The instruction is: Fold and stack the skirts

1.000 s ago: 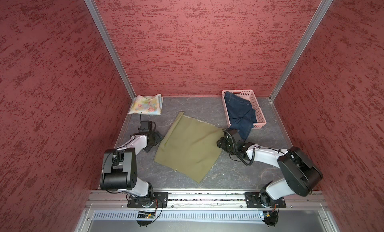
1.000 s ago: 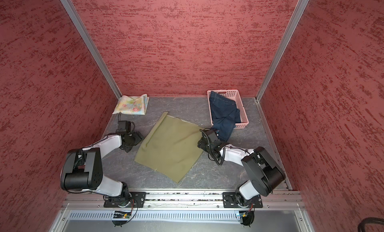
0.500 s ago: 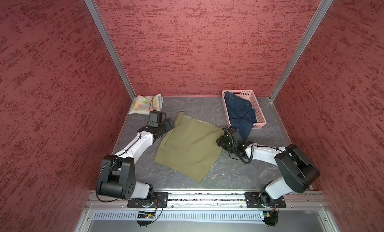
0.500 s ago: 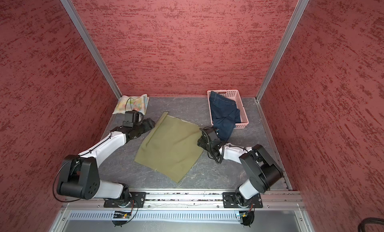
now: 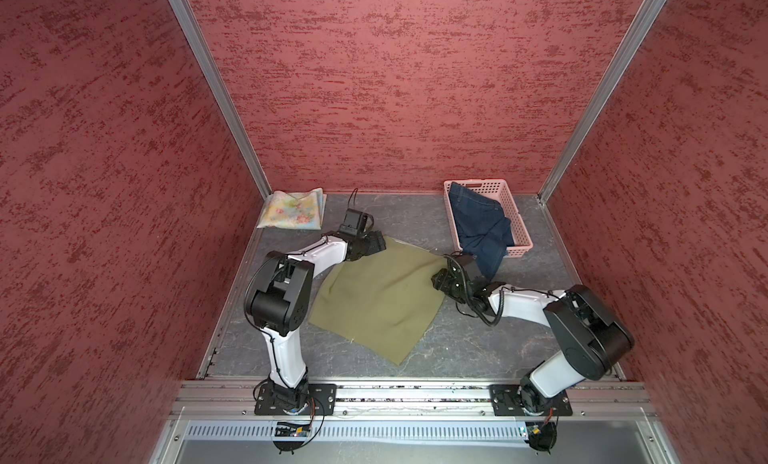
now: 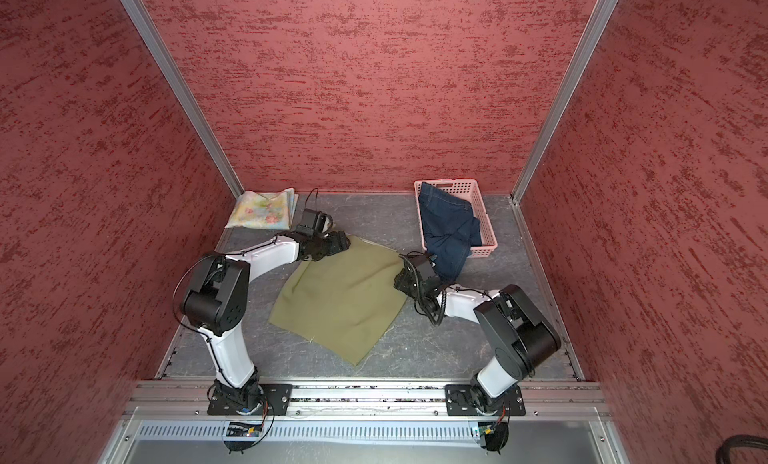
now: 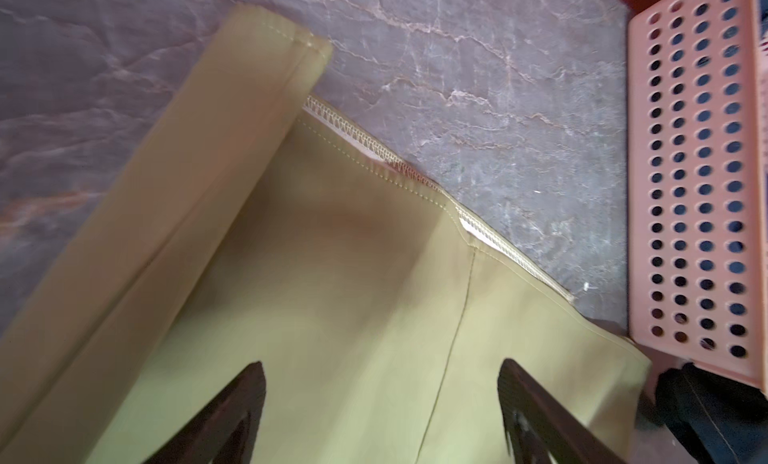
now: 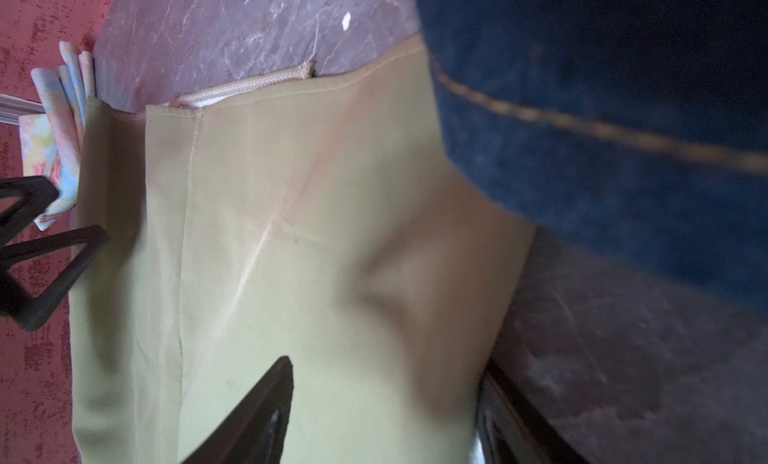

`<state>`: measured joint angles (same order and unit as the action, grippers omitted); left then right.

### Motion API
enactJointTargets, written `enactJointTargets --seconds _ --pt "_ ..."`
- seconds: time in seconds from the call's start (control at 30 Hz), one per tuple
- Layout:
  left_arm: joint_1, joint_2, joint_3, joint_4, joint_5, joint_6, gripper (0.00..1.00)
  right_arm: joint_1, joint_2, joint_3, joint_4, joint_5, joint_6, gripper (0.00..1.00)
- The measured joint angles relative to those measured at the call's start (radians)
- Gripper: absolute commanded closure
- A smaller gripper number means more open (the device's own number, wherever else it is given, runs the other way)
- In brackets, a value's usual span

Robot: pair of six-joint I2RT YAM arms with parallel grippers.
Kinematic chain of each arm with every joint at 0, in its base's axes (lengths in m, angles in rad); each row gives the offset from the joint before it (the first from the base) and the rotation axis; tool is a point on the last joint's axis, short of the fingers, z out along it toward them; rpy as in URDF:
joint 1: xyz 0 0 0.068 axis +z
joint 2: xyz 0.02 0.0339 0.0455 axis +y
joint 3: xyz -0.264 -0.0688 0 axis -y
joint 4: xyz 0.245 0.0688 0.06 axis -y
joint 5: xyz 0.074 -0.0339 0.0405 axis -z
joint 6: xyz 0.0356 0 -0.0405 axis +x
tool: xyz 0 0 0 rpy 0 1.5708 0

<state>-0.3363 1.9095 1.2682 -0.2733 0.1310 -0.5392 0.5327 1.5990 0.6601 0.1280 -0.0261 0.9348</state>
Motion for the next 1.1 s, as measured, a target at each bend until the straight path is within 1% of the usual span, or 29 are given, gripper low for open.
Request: enactJointTargets --seconds 0.17,0.43,0.53,0.7,0.83,1.0,1.1 --pt "0.038 0.047 0.066 -0.018 -0.005 -0.033 0.1 -0.001 0.004 0.0 0.01 -0.003 0.0 0.31" --pt "0.201 0.048 0.058 -0.018 -0.006 -0.074 0.1 -0.006 0.004 0.0 0.011 -0.005 0.0 0.31" --pt "0.238 0.048 0.058 -0.019 -0.008 -0.074 0.1 -0.007 0.004 0.0 0.01 -0.005 0.0 0.31" --pt "0.25 0.024 0.043 -0.029 -0.005 -0.06 0.1 -0.009 -0.006 0.0 -0.009 -0.005 -0.004 0.31" --pt "0.245 -0.056 -0.012 -0.05 -0.005 -0.031 0.1 -0.013 -0.034 -0.005 -0.063 -0.005 -0.007 0.31" --pt "0.23 -0.181 -0.113 -0.095 -0.057 0.014 0.1 -0.013 -0.093 -0.042 -0.121 -0.006 0.005 0.32" --pt "0.214 -0.224 -0.169 -0.128 -0.097 0.033 0.1 -0.013 -0.108 -0.065 -0.101 -0.02 0.029 0.33"
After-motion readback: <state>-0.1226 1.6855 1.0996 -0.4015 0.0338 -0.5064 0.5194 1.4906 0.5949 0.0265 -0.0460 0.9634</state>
